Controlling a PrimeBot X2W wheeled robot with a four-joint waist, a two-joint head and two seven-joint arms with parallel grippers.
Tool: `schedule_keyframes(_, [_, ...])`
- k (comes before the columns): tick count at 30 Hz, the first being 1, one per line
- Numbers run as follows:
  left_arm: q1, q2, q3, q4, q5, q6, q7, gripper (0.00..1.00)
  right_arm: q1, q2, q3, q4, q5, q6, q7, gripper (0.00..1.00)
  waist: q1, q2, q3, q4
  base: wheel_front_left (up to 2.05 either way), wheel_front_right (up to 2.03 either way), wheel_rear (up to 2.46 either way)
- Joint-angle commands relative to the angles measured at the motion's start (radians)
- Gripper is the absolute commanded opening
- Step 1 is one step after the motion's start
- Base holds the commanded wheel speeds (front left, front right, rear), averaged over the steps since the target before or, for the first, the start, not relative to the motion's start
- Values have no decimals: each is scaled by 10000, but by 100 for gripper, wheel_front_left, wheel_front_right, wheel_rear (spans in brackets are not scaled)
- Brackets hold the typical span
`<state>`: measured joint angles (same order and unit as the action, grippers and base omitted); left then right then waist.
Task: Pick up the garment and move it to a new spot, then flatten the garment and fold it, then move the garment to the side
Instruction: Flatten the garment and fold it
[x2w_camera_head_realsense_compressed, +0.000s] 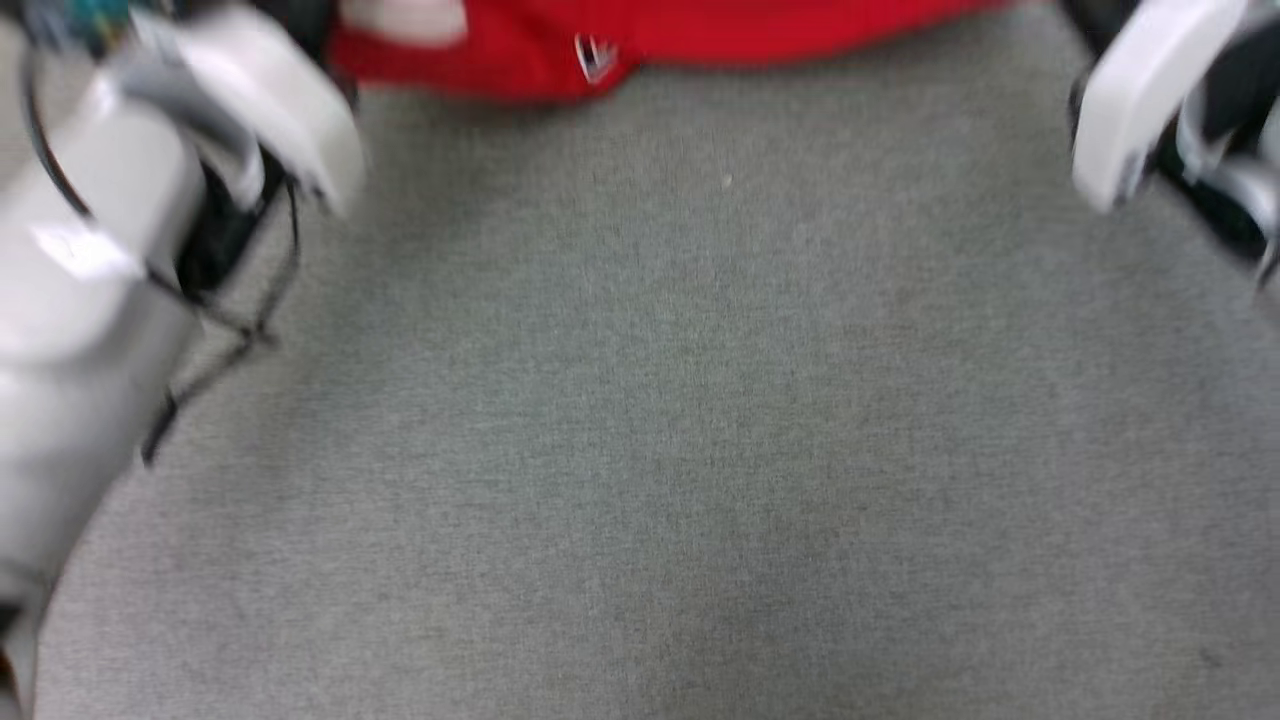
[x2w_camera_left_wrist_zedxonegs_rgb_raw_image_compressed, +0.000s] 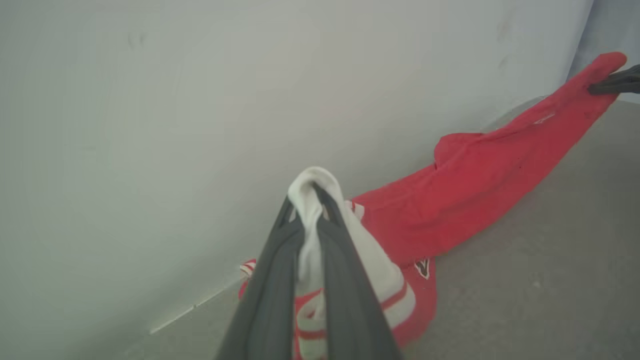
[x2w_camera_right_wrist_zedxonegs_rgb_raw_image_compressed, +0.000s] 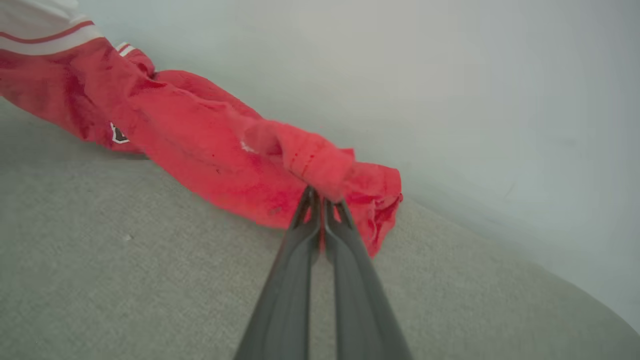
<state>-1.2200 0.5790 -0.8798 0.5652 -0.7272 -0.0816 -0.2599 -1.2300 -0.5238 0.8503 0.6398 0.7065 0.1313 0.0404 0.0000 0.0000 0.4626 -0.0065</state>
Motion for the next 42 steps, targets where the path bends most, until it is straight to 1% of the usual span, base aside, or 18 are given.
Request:
schedule_keyframes(1, [474,71,0,-184,-113,114,-54,0,427,-164,150,-136,134,-9,-43,0,0,0,-521,41,0,0,0])
schedule_keyframes(3, [1389,216,-45,-651,-203,275,-64,0,1031,-460,312,-417,412,-10,-183,0,0,0,-895,73,0,0,0])
schedule_keyframes(4, [2290,399,-198,-1172,-198,419,-67,0,1760,-756,546,-681,668,-9,-216,0,0,0,-1266,112,0,0,0])
schedule_keyframes(5, [2761,476,-279,-1428,-243,516,-69,0,2110,-938,635,-794,776,-9,-277,0,0,0,-1465,125,0,0,0])
schedule_keyframes(7, [3587,705,-441,-1996,-290,678,-70,0,2703,-1328,733,-1081,1014,-10,-332,0,0,0,-1786,146,0,0,0])
schedule_keyframes(8, [3587,705,-441,-1996,-290,678,-70,0,2703,-1328,733,-1081,1014,-10,-332,0,0,0,-1786,146,0,0,0])
schedule_keyframes(12, [5109,1171,-838,-3140,-405,1126,48,0,4002,-1978,757,-1694,1473,-9,-449,0,0,0,-2374,198,0,0,0])
schedule_keyframes(18, [7174,1829,-1290,-4506,-903,1735,132,0,6055,-2735,379,-2605,1941,-9,-546,0,0,0,-3018,181,0,0,0])
schedule_keyframes(23, [8731,2192,-1659,-5250,-1271,2416,205,0,7928,-3038,-167,-3209,1992,-10,-579,0,0,0,-3377,162,0,0,0])
schedule_keyframes(28, [9806,2365,-1956,-5620,-1512,2873,180,0,9879,-3129,-988,-3724,1933,-9,-550,0,0,0,-3650,188,0,0,0])
schedule_keyframes(35, [10777,2545,-2151,-6131,-1952,3202,184,0,12104,-3004,-2498,-4601,1370,-10,-180,0,0,0,-3845,235,0,0,0])
schedule_keyframes(39, [10643,2610,-1982,-6268,-1893,3364,133,0,12728,-2731,-3500,-5140,1000,-10,255,0,0,0,-3825,280,0,0,0])
schedule_keyframes(42, [10168,2497,-1832,-6209,-1720,3287,163,0,12870,-2444,-4143,-5553,684,-9,634,0,0,0,-3725,351,0,0,0])
